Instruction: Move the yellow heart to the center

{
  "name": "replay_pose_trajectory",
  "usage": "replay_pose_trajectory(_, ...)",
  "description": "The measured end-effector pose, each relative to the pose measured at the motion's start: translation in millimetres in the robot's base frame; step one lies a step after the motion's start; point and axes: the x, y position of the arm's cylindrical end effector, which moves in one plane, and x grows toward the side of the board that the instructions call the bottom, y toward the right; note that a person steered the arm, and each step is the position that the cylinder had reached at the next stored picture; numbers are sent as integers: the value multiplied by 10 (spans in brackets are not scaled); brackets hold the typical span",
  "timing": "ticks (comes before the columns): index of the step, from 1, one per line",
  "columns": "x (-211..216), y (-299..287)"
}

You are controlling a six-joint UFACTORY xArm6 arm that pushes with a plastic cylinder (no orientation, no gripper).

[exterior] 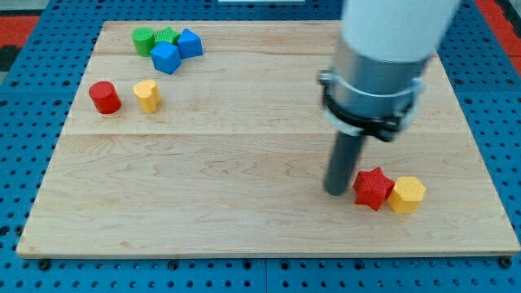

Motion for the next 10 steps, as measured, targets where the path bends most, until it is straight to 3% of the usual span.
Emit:
replay_pose_trajectory(1,-19,-1268)
replay_pose_trajectory(2,-37,-2162)
replay_pose_trajectory(3,-416,-3099)
replay_pose_trajectory(4,-775,-3664)
replay_pose_trajectory(5,-775,-3664)
replay_pose_trajectory(8,-1756,-3505)
replay_pose_trajectory(10,-1560,-2895)
